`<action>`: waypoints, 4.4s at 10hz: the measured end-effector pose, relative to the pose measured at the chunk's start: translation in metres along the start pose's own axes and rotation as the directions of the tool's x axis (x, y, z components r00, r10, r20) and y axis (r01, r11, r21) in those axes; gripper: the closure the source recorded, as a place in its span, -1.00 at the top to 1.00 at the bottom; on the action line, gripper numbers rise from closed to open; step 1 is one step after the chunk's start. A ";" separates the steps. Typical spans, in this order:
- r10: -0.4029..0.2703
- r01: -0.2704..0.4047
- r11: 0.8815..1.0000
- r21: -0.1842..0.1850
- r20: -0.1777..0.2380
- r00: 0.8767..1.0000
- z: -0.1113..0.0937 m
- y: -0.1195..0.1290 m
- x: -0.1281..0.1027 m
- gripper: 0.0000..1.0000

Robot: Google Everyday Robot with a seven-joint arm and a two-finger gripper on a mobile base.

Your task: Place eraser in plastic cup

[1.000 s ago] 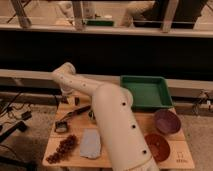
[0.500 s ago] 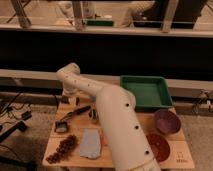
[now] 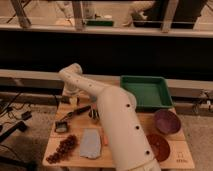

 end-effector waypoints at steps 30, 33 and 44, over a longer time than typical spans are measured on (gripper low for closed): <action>0.228 -0.228 0.973 0.021 -0.007 0.974 -0.116 0.032 0.078 -0.92; 0.271 -0.271 0.962 0.024 0.003 0.963 -0.118 0.036 0.094 -0.92; 0.348 -0.348 0.937 0.023 0.020 0.937 -0.110 0.032 0.132 -0.92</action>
